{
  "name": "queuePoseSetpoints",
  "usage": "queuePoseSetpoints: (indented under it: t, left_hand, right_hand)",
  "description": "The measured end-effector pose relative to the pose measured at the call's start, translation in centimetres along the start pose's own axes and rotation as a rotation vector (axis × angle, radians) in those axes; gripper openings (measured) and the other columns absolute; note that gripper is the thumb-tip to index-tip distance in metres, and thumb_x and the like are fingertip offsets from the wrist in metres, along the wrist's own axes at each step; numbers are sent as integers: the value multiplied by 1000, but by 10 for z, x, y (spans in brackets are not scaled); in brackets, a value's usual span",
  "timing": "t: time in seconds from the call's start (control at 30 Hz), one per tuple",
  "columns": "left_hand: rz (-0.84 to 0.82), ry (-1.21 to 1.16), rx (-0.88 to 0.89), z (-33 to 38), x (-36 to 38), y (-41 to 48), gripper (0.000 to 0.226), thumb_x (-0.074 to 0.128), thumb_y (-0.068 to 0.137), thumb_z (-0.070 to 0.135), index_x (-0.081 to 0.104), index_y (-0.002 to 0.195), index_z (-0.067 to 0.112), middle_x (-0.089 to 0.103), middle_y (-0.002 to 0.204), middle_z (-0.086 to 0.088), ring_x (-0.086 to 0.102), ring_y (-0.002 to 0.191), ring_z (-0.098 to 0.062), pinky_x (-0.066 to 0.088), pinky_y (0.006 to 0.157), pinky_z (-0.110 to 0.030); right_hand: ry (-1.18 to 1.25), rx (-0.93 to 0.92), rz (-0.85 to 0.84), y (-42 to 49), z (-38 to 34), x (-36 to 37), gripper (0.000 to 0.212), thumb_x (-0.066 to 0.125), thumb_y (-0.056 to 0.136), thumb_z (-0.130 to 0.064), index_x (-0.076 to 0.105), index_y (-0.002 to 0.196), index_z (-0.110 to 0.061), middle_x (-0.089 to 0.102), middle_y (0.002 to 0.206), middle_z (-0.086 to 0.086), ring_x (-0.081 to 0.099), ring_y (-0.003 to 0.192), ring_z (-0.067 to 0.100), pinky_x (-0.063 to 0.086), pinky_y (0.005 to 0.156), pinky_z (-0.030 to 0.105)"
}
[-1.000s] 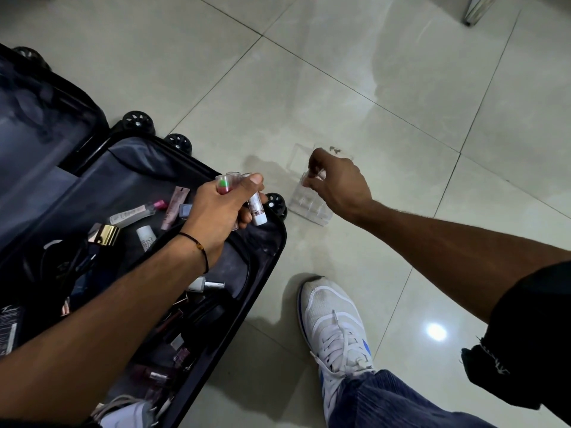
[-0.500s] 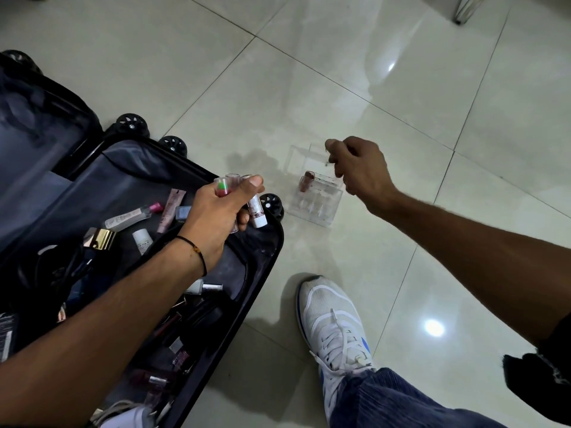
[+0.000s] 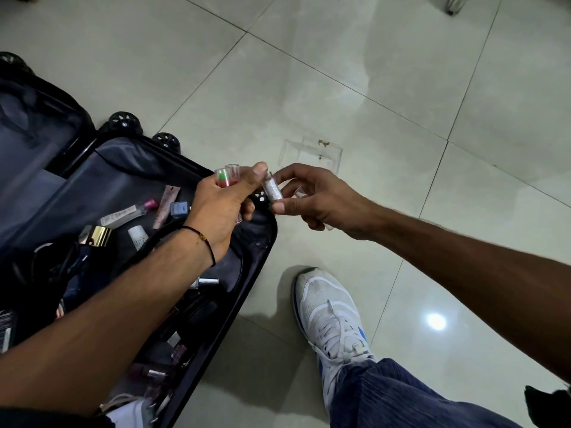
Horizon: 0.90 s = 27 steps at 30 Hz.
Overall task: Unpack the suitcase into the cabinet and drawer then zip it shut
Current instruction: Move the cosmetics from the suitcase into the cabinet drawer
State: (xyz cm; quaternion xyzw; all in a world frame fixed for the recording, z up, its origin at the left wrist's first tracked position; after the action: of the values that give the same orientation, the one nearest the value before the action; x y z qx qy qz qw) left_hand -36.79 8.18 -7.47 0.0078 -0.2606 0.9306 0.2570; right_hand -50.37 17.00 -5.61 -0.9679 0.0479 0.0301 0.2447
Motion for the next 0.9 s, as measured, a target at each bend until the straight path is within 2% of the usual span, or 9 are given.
queuePoseSetpoints:
  t: [0.2, 0.3, 0.4, 0.5, 0.6, 0.7, 0.77, 0.83, 0.9]
  left_hand:
    - [58, -72, -76, -1, -4, 0, 42, 59, 93, 45, 65, 104, 5, 66, 80, -6, 47, 50, -9, 40, 48, -21]
    - [35, -55, -90, -4, -2, -2, 44, 58, 93, 45, 65, 107, 4, 65, 76, -5, 47, 50, -9, 40, 49, -22]
    - [15, -27, -96, -7, -1, -3, 49, 59, 93, 47, 65, 111, 1, 66, 75, -4, 48, 51, -10, 39, 49, -22]
    - [14, -22, -99, -8, 0, -4, 51, 59, 93, 45, 63, 114, -1, 65, 74, -4, 48, 50, -9, 40, 46, -20]
    - [10, -15, -101, -8, 1, -5, 52, 59, 93, 45, 62, 115, -2, 64, 72, -5, 47, 49, -9, 40, 46, -19]
    - [1, 3, -111, -9, 2, -6, 52, 59, 93, 45, 63, 115, -2, 65, 73, -4, 47, 51, -9, 41, 47, -20]
    - [1, 7, -117, -9, 2, -6, 51, 59, 93, 44, 62, 115, -3, 65, 73, -5, 47, 51, -10, 41, 47, -20]
    - [2, 6, -121, -10, 4, -5, 49, 59, 94, 42, 62, 115, -3, 65, 72, -5, 48, 51, -10, 41, 47, -20]
    - [2, 2, -122, -10, 4, -3, 47, 59, 94, 40, 62, 114, -3, 66, 71, -5, 49, 49, -10, 41, 46, -19]
  right_hand:
    - [112, -38, 35, -5, 8, -17, 63, 68, 91, -1, 51, 139, -38, 40, 94, 8, 36, 51, 13, 31, 45, 24]
    - [106, -27, 86, -5, 13, -26, 52, 67, 92, -1, 54, 132, -32, 41, 95, 10, 35, 48, 13, 30, 43, 22]
    - [138, -3, 177, -4, 21, -35, 33, 68, 91, -5, 55, 115, -22, 53, 97, 15, 36, 45, 17, 29, 43, 23]
    - [171, -9, 305, -2, 25, -48, 18, 68, 91, -10, 57, 104, -17, 67, 86, 10, 36, 43, 20, 29, 44, 24]
    - [171, -28, 445, 1, 26, -67, 16, 71, 90, -13, 61, 101, -10, 70, 81, 7, 35, 42, 18, 30, 40, 21]
    - [85, -7, 557, 7, 30, -86, 20, 77, 84, -13, 63, 97, -10, 64, 78, 1, 34, 40, 13, 29, 39, 23]
    - [-67, -22, 582, 12, 29, -92, 23, 78, 81, -13, 63, 99, -15, 64, 86, -2, 41, 40, 5, 30, 37, 22]
    - [-205, -37, 594, 16, 27, -91, 28, 77, 78, -15, 62, 102, -20, 68, 92, -5, 49, 48, 0, 34, 36, 17]
    - [-295, -50, 598, 21, 26, -87, 28, 77, 77, -19, 61, 100, -23, 69, 91, -7, 57, 62, 2, 39, 46, 16]
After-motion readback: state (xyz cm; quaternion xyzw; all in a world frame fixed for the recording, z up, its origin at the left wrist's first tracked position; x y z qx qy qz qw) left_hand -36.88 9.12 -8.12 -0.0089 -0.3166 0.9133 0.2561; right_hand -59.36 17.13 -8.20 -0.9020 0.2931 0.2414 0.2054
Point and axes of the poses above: each hand's wrist, its own y-axis towards the middle knuckle, its own x-axis out of the palm, z = x × y, the point moved 6 cm from there along y, towards the middle knuckle
